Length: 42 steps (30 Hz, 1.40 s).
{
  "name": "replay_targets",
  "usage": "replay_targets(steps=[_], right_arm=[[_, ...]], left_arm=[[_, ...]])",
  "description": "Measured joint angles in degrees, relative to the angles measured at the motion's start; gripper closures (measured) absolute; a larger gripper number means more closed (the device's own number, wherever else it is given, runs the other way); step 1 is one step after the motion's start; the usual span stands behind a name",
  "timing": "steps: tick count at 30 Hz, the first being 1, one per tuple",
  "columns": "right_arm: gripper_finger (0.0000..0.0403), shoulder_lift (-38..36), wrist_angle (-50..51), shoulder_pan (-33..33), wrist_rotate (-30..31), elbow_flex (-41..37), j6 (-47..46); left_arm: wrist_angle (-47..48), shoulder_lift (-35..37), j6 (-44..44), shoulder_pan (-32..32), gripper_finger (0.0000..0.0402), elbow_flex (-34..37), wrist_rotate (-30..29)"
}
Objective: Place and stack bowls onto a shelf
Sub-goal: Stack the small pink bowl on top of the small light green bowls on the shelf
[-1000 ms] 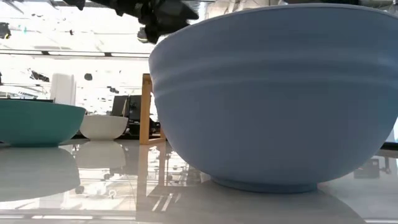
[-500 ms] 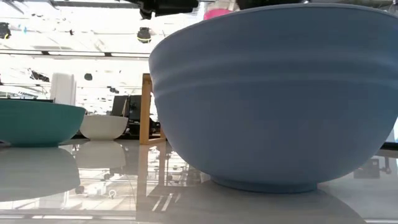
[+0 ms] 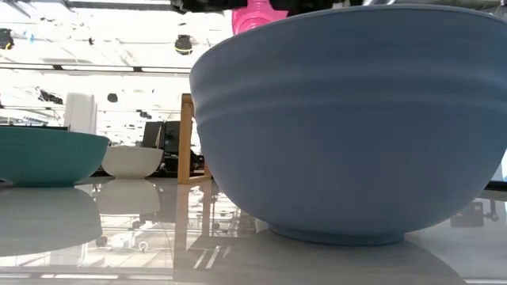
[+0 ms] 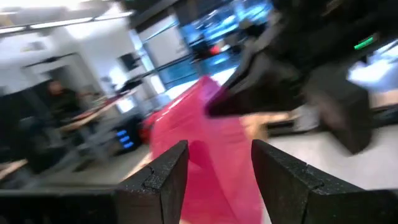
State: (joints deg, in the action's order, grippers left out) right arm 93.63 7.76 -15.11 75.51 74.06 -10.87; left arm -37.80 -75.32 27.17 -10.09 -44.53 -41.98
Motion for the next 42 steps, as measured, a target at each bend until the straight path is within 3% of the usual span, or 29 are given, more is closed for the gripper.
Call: replay_targets(steps=[6,9,17,22,28,32,35,39,42], right_arm=[[0.0370,0.5,-1.0,-0.3,-0.6,1.0,2.3],[0.0369,0.5,-1.1,-0.7,-0.6,1.0,2.4],[0.0360,0.4,-0.5,-1.3,-1.2,0.9,4.9],[0.0319,0.2,-0.4,-1.4,-5.7,0.9,7.5],[0.0220,-1.9,0.1,-1.5,-8.4,0.8,11.8],[0.0161,-5.8,2.6,-0.6,-8.2,0.9,10.6],[0.0144,-8.6,7.6,0.3,-8.9,0.9,6.0],[0.0142,-12.4,18.4,1.1,-9.6,0.9,-3.6],[0.0143,-14.1,29.3,1.4,-9.8,0.9,-12.8]], left_arm=[[0.8,-0.1,1.6,0.0,0.0237,0.0,-7.4],[0.9,-0.1,1.4,0.0,0.0256,0.0,-9.4],[0.5,0.0,0.7,0.0,0.0386,0.0,-9.8],[0.9,0.0,1.1,0.1,0.0398,0.0,-11.5],[2.9,-0.1,6.5,1.1,0.0400,-2.9,-12.2],[14.3,-0.1,6.3,3.2,0.0400,-10.6,-12.3],[27.4,-0.1,2.8,6.1,0.0400,-17.9,-11.5],[44.4,-0.1,-6.4,11.9,0.0400,-26.4,-4.5],[51.4,-0.1,-11.4,17.3,0.0400,-30.4,3.3]])
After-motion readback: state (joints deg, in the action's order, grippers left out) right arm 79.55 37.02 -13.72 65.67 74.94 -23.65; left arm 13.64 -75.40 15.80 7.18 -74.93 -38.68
